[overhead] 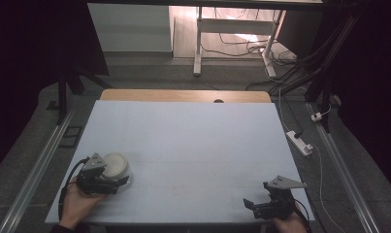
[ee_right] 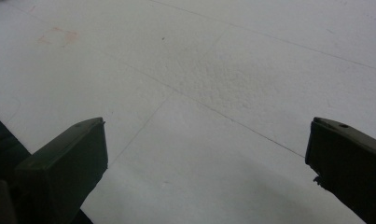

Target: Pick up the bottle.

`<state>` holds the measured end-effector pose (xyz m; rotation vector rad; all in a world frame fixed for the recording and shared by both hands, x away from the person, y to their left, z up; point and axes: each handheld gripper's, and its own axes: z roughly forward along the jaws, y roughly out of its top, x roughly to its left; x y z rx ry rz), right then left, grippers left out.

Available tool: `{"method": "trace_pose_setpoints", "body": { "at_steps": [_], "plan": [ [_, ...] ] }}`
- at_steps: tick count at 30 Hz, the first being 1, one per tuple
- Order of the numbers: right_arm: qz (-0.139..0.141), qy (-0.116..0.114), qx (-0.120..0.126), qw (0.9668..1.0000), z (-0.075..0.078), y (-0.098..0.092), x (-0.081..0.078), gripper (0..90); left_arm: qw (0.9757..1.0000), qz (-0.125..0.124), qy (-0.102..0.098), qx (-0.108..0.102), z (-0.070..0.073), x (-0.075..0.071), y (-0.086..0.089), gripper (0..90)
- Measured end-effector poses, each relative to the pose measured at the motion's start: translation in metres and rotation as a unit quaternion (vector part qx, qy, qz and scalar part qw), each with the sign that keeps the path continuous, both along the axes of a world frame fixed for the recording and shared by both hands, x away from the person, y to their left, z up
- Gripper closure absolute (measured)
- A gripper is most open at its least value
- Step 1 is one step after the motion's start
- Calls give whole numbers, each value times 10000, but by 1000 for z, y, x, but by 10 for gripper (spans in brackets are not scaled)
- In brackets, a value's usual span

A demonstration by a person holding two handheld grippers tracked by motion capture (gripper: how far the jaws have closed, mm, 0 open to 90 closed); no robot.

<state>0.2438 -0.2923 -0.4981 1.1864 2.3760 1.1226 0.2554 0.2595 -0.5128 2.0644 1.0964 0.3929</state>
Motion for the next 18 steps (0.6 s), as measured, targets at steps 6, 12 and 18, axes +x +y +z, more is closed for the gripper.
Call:
{"method": "trace_pose_setpoints", "body": {
  "at_steps": [6, 12, 18],
  "plan": [
    [-1, 5, 5, 10000, 0, 0, 0, 0, 10000, 26, 10, -31, 3, 2, -2, 73],
    [-7, 13, 1, 10000, 0, 0, 0, 0, 9999, -97, -129, -31, 15, 4, -7, 73],
    [-12, 19, 9, 10000, 0, 0, 1, 0, 9994, -256, -236, -28, 27, 8, -16, 73]
  ]
}}
